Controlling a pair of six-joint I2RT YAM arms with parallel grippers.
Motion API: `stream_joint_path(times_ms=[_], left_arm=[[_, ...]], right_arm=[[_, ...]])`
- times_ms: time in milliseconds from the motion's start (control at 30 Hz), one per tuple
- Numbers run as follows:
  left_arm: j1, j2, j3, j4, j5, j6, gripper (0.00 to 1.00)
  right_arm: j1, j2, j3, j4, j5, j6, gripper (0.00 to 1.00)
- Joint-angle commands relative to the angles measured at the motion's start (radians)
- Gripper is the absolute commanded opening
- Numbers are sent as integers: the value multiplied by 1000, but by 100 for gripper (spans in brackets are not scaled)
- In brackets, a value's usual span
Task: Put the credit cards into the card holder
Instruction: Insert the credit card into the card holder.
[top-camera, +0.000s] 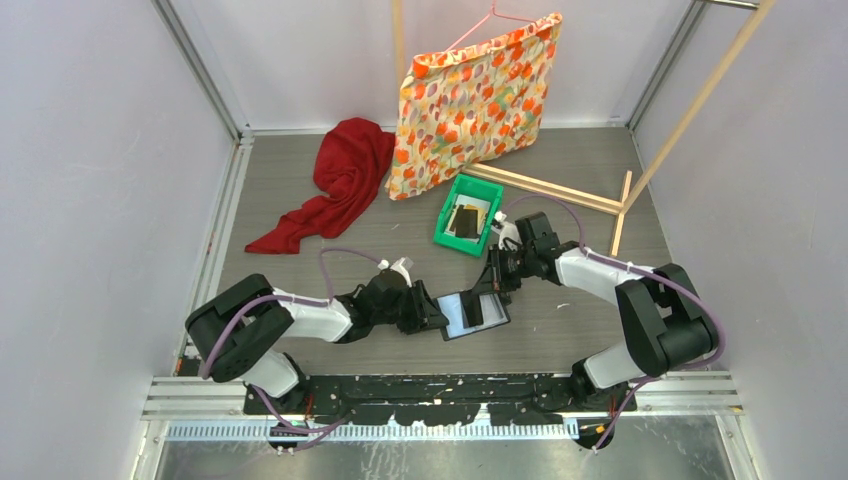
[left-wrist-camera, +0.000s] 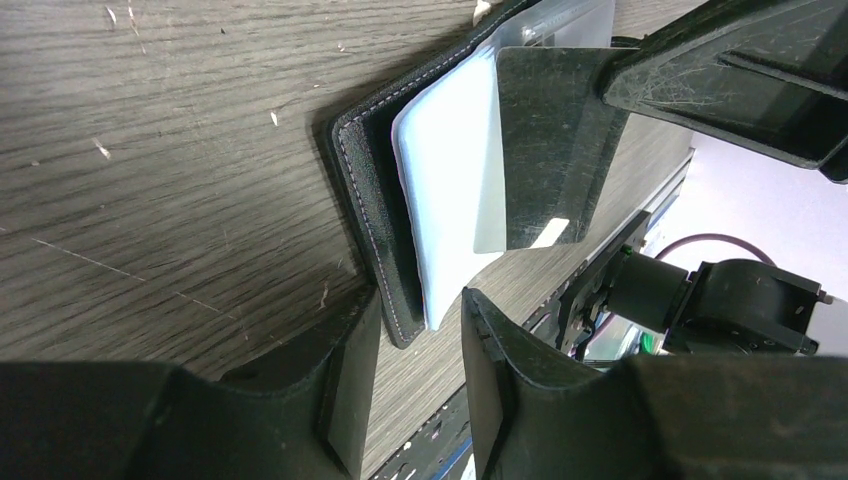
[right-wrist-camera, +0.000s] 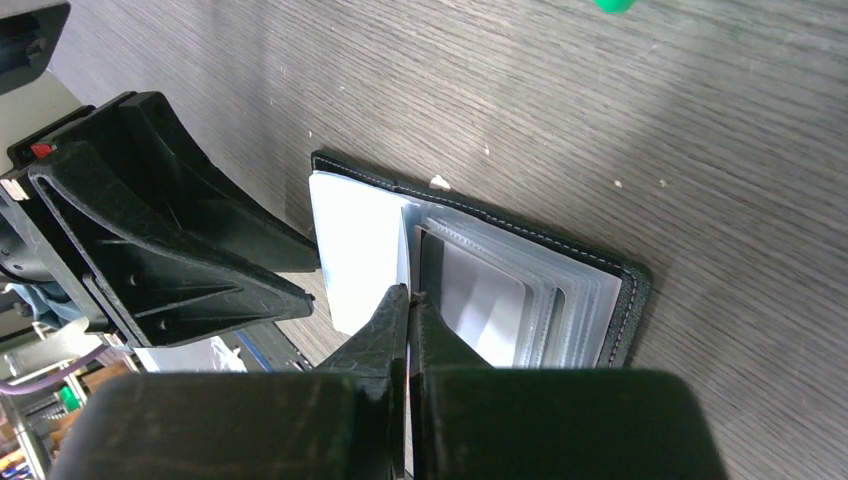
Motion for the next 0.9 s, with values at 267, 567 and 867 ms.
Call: stream_joint_path(times_ms=[267, 567, 867], left_arm=[[-3, 81, -27, -211, -127, 58, 37], [-3, 122, -10, -174, -99, 66, 34], [-3, 132, -17, -151, -92, 62, 31]], right_arm=[[-13, 20, -45, 14, -41, 58, 1], [-12, 49, -81, 143, -84, 109, 1], [11, 149, -63, 238, -121, 155, 1]])
